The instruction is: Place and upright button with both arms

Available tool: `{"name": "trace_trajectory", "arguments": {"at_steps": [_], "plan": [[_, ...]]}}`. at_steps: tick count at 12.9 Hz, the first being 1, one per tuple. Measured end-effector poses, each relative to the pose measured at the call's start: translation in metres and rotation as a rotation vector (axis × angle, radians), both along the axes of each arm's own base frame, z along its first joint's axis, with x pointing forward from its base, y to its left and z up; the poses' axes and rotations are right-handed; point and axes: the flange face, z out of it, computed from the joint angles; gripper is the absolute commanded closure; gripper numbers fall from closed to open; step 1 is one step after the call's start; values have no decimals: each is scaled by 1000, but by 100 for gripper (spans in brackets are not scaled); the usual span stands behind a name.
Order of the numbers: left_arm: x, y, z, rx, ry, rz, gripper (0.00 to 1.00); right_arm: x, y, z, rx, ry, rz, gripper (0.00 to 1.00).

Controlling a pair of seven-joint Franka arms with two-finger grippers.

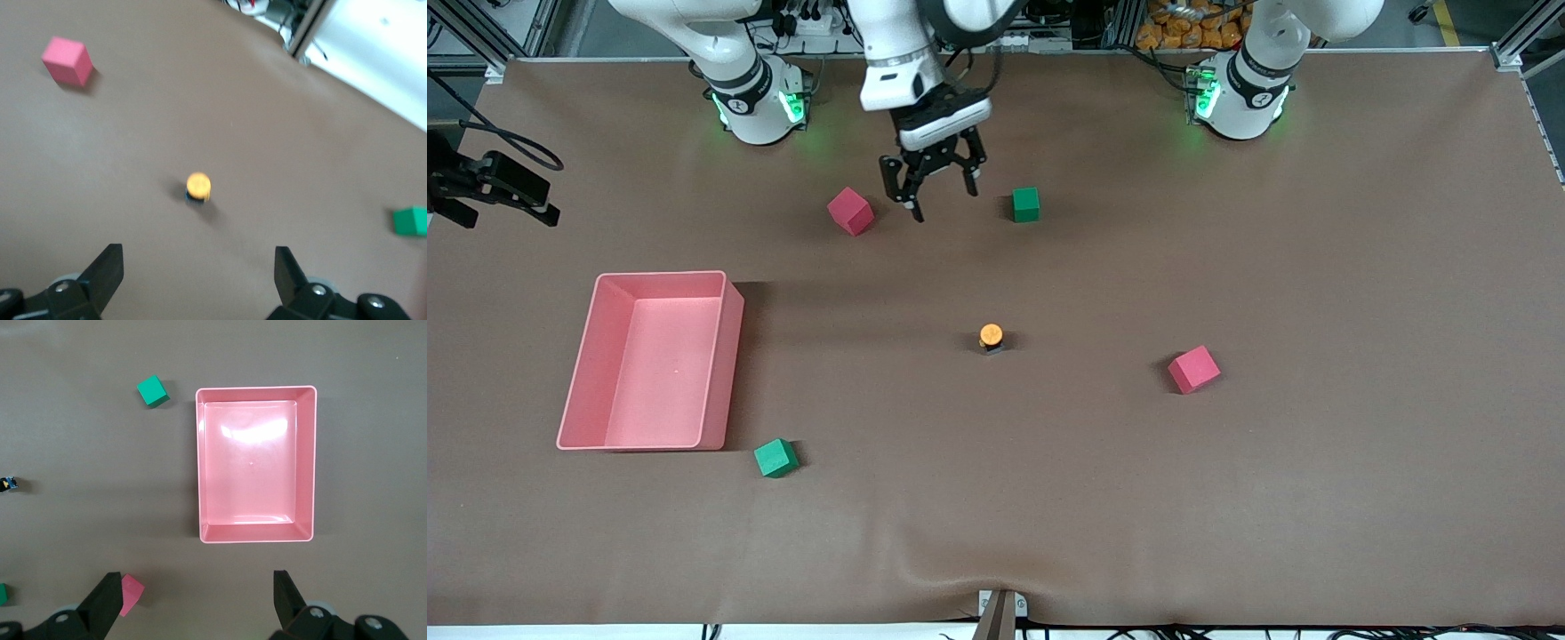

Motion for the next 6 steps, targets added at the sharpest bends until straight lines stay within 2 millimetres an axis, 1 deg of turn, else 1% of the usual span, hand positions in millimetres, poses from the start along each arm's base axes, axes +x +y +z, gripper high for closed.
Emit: {"name": "trace_trajectory", "arguments": {"at_steps": [2, 3, 4, 6], "plan": [[38, 34, 31, -21, 66, -5, 0, 0, 0, 0, 0, 0, 0, 0], [59, 55, 49, -44, 98, 1, 0, 0, 0, 0, 0, 1, -1, 0], [79, 79, 69, -77, 130, 8, 0, 0, 0, 0, 0, 1, -1, 0], [115, 134, 113, -138, 189, -9, 0, 0, 0, 0, 0, 1, -1, 0]]}}
